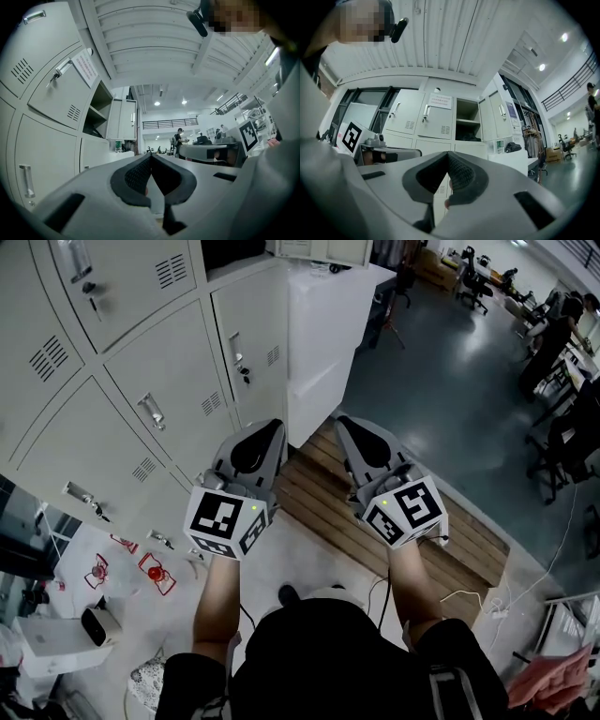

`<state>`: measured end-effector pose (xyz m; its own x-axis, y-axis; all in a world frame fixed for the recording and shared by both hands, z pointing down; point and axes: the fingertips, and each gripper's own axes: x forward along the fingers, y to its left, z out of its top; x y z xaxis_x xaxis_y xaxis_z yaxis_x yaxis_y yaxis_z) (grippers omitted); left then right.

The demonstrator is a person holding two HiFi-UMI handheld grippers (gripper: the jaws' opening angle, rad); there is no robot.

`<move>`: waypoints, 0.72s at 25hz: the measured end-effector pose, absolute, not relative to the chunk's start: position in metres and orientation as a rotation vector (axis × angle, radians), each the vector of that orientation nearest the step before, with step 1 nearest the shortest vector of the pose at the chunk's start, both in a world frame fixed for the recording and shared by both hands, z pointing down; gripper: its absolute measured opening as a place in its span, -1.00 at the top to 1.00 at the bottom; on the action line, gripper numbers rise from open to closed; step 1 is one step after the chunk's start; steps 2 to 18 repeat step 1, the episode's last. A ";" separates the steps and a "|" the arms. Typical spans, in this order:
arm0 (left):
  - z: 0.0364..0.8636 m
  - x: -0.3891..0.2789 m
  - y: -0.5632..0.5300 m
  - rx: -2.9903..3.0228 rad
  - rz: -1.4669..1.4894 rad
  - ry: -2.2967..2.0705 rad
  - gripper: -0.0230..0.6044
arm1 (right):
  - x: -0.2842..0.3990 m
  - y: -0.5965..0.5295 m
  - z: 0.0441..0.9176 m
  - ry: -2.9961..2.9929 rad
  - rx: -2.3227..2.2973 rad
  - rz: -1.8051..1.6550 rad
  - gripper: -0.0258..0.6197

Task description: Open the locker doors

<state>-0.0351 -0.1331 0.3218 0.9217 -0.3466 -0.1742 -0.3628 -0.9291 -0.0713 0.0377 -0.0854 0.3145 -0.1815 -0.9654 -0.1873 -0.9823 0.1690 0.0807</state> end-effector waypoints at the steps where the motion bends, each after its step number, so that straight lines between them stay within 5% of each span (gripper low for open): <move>1: 0.322 -0.036 -0.134 -2.978 0.240 0.554 0.87 | 0.037 -0.086 0.314 2.329 -1.949 0.282 0.91; 18: 0.322 -0.036 -0.134 -2.978 0.240 0.554 0.87 | 0.037 -0.086 0.314 2.329 -1.949 0.282 0.91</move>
